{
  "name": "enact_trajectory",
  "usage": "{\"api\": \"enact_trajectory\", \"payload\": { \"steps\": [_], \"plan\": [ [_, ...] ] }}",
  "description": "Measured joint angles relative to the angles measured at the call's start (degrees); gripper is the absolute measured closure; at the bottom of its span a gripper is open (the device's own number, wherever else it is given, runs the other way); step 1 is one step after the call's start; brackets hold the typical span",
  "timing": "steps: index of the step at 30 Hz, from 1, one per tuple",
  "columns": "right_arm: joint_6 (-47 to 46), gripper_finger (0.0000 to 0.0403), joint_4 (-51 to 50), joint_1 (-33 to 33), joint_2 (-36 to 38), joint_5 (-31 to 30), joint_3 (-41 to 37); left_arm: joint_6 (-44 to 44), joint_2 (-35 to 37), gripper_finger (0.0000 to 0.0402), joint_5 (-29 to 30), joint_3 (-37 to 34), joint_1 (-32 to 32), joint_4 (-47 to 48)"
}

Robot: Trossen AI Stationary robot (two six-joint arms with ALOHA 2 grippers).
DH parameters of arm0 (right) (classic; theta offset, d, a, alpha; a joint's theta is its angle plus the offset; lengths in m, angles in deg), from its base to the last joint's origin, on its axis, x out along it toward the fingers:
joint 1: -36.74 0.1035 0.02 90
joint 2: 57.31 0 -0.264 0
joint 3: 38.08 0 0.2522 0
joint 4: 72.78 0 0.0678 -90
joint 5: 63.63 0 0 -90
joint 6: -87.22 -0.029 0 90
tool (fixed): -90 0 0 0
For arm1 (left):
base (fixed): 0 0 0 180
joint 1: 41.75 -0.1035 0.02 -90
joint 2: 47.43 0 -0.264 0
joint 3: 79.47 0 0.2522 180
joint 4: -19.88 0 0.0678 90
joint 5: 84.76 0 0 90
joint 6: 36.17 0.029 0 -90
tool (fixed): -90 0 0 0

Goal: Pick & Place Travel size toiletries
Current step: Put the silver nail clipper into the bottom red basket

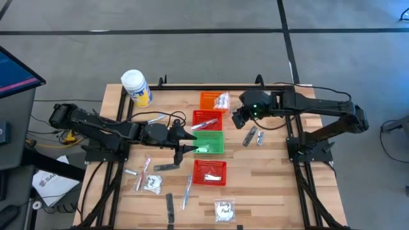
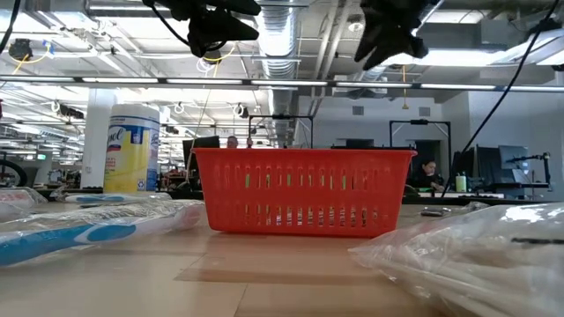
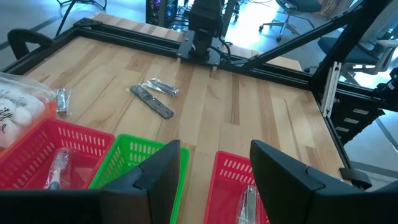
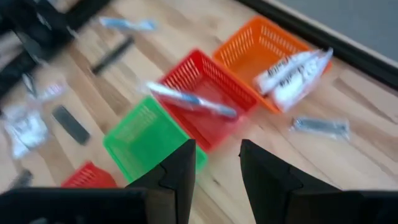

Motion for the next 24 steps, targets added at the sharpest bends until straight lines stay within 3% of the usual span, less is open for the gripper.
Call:
{"api": "enact_trajectory", "payload": {
  "steps": [5, 19, 24],
  "plan": [
    [6.3, 0.0284, -1.4, 3.5, -0.7, -0.2, 0.1, 0.0, 0.0, 0.0215, 0.0, 0.0, 0.0, 0.0],
    [6.2, 0.0284, -4.2, 18.9, -0.7, -9.6, 0.0, 0.0, 0.0, 0.0215, 0.0, 0.0, 0.0, 0.0],
    [5.8, 0.0285, -8.9, 22.1, -0.7, -10.5, 0.0, 0.0, 0.0, 0.0215, 0.0, 0.0, 0.0, 0.0]
  ]
}}
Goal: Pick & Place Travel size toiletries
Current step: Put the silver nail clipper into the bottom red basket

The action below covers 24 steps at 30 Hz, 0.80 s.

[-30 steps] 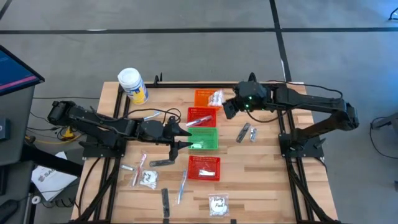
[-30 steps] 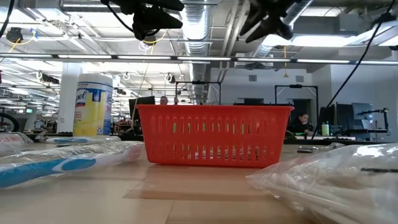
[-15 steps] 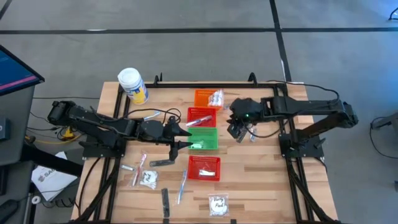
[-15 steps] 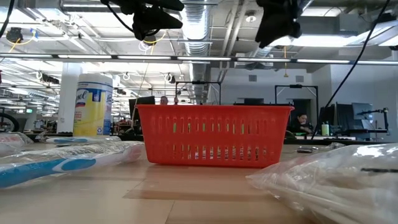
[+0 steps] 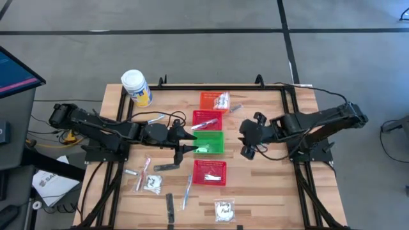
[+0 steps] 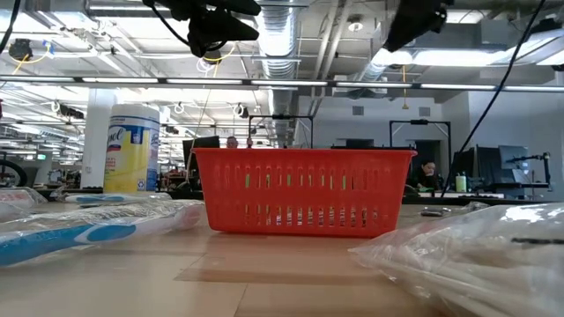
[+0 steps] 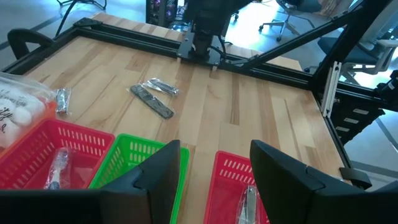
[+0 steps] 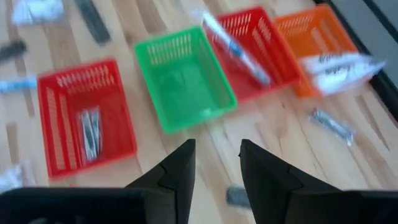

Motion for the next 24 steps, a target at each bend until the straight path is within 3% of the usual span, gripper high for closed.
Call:
{"api": "enact_trajectory", "payload": {
  "steps": [12, 24],
  "plan": [
    [-6.2, 0.0285, -6.6, 4.2, 0.1, -3.1, -3.0, 0.0, 0.0, 0.0215, 0.0, 0.0, 0.0, 0.0],
    [-19.0, 0.0285, -11.5, 1.2, 0.1, -3.0, -10.4, 0.0, 0.0, 0.0215, 0.0, 0.0, 0.0, 0.0]
  ]
}}
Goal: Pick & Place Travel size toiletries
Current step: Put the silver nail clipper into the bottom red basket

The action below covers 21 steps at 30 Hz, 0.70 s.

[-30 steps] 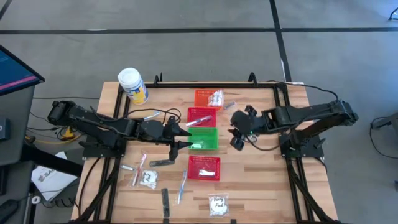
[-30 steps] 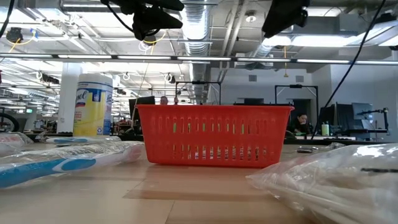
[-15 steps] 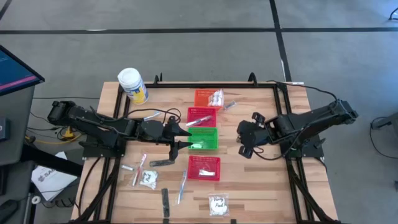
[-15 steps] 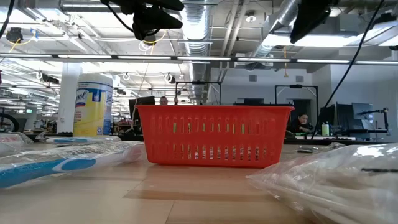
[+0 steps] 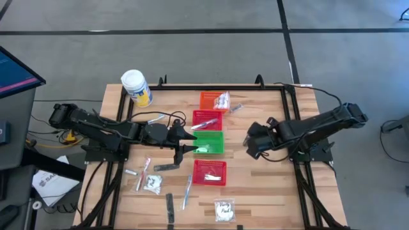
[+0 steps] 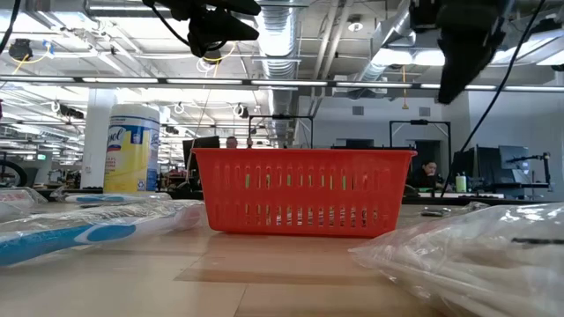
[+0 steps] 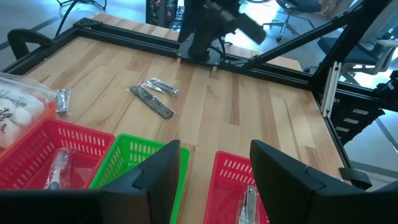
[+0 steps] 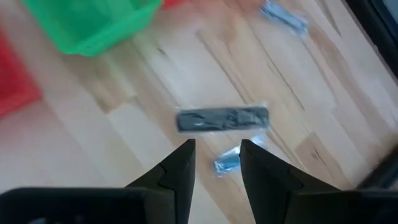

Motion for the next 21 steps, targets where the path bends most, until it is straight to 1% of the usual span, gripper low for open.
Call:
{"api": "enact_trajectory", "payload": {
  "steps": [4, 8, 13, 16, 19, 21],
  "plan": [
    [-3.6, 0.0285, -1.8, -2.0, 0.0, 0.0, -1.9, 0.0, 0.0, 0.0215, 0.0, 0.0, 0.0, 0.0],
    [-9.8, 0.0285, -3.4, -4.5, 0.0, 0.6, -4.2, 0.0, 0.0, 0.0215, 0.0, 0.0, 0.0, -0.1],
    [-15.2, 0.0285, -4.7, -8.7, 0.0, 5.6, -8.2, 0.0, 0.0, 0.0215, 0.0, 0.0, 0.0, -0.2],
    [-15.4, 0.0285, -3.2, -11.3, 0.0, 8.7, -11.1, 0.0, 0.0, 0.0215, 0.0, 0.0, 0.0, -0.2],
    [-13.5, 0.0285, -0.8, -13.7, 0.0, 9.2, -13.3, 0.0, 0.0, 0.0215, 0.0, 0.0, 0.0, -0.2],
    [-10.6, 0.0285, 1.2, -16.1, 0.0, 9.3, -14.0, 0.0, 0.0, 0.0215, 0.0, 0.0, 0.0, -0.2]
  ]
}}
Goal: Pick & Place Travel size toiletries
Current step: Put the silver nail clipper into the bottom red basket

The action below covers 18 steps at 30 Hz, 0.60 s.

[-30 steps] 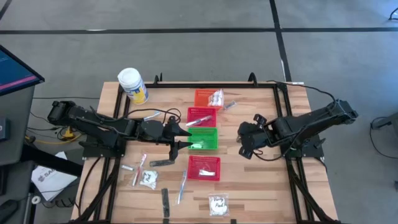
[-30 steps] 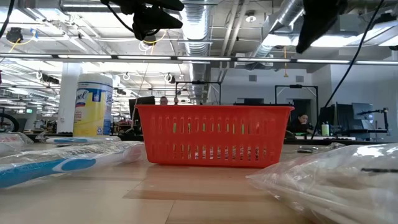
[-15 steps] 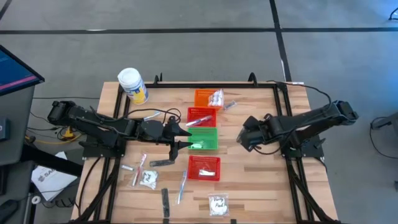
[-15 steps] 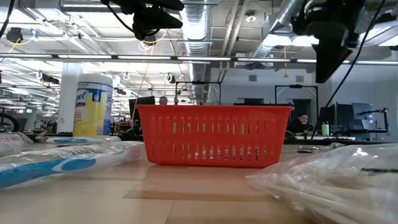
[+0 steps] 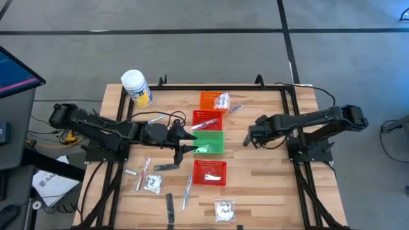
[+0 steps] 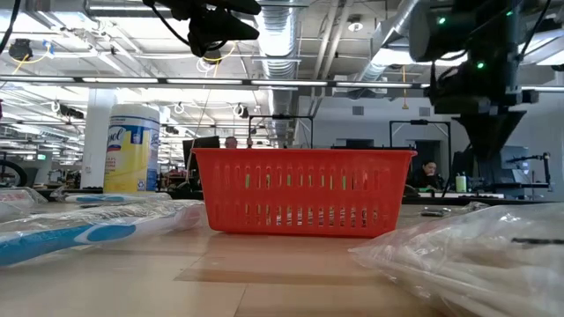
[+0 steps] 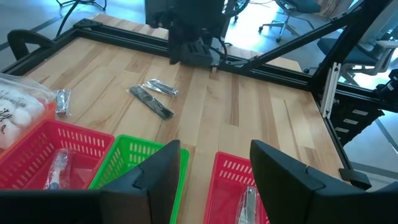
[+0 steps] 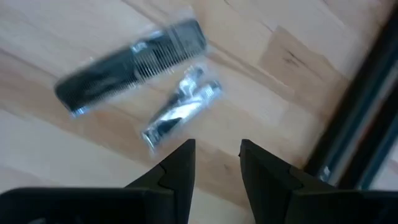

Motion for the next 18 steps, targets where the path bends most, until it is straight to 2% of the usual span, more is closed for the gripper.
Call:
{"api": "enact_trajectory", "payload": {
  "steps": [7, 14, 18],
  "plan": [
    [20.7, 0.0285, 13.6, -12.2, 0.0, 1.7, 0.0, 0.0, 0.0, 0.0215, 0.0, 0.0, 0.0, -0.2],
    [51.8, 0.0285, 28.8, -25.8, 0.0, 3.3, 0.0, 0.9, 0.0, 0.0215, 0.0, 0.0, 0.0, -0.2],
    [68.8, 0.0285, 34.6, -29.5, 0.0, 6.0, 0.0, 1.0, 0.0, 0.0215, 0.0, 0.0, 0.0, -0.3]
  ]
}}
